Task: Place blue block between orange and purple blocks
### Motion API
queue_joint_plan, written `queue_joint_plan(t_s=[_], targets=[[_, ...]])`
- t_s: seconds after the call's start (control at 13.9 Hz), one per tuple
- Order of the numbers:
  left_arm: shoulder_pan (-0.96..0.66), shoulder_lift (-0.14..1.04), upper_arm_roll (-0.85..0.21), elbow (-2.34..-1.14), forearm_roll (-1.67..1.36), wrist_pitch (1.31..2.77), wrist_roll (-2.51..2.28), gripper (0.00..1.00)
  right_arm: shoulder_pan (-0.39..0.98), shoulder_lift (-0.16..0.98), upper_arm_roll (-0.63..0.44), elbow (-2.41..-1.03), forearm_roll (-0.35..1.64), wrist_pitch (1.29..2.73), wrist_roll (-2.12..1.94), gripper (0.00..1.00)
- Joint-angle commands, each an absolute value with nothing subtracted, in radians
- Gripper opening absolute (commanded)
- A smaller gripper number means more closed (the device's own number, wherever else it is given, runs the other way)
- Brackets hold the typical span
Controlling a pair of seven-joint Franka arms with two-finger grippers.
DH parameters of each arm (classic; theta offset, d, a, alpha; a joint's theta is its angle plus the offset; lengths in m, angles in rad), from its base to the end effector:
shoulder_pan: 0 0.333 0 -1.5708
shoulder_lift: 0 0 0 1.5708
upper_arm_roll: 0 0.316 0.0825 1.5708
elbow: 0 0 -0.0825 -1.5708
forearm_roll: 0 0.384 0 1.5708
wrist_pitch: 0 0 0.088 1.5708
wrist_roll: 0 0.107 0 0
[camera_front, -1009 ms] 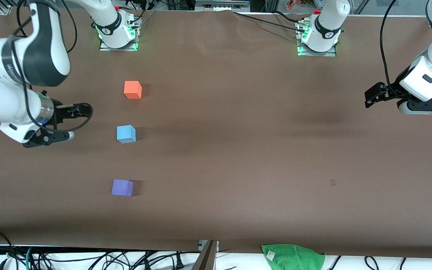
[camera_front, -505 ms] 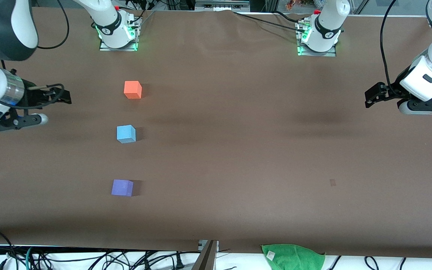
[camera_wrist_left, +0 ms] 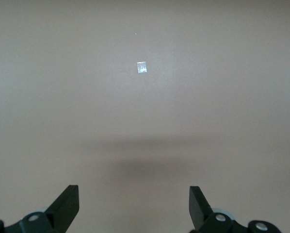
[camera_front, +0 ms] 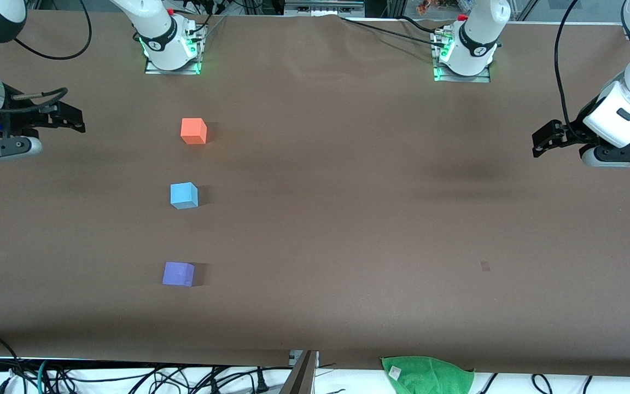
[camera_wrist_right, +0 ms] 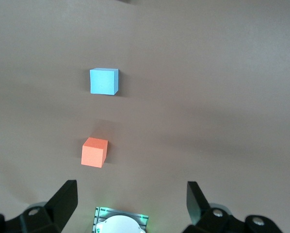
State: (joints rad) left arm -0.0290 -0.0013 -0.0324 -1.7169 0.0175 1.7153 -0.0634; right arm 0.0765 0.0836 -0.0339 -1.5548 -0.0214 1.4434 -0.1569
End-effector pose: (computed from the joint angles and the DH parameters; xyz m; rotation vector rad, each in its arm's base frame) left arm 0.5610 -0.0329 0.5683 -3.1242 0.0008 -0.0012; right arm 0.5624 0.0222 0.5754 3.0982 0.3088 -0.3061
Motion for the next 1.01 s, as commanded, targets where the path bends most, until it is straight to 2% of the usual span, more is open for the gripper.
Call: queue_joint_plan(t_s=[0.0, 0.29, 0.5, 0.65, 0.94], targets=[[-0.026, -0.009, -0.029, -1.710, 0.008, 1.710, -0.041, 1.00, 0.051, 0.046, 0.003, -1.591, -0.043, 1.444, -0.149, 0.99], [-0.026, -0.009, -0.029, -1.710, 0.008, 1.710, -0.043, 1.00, 0.037, -0.034, 0.009, -1.586, -0.043, 1.463, -0.149, 0.99], [-0.026, -0.009, -0.029, -1.710, 0.008, 1.710, -0.041, 1.00, 0.008, -0.041, 0.009, -1.595, -0.031, 1.466, -0.149, 0.99], [-0.026, -0.009, -0.029, -1.710, 0.008, 1.710, -0.041, 1.00, 0.006, -0.049, 0.050, -1.595, -0.038, 1.450, -0.138, 1.00], [-0.026, -0.009, -0.029, -1.710, 0.008, 1.712, -0.041, 1.00, -0.003, -0.060, 0.063, -1.595, -0.041, 1.369, -0.034, 0.99]])
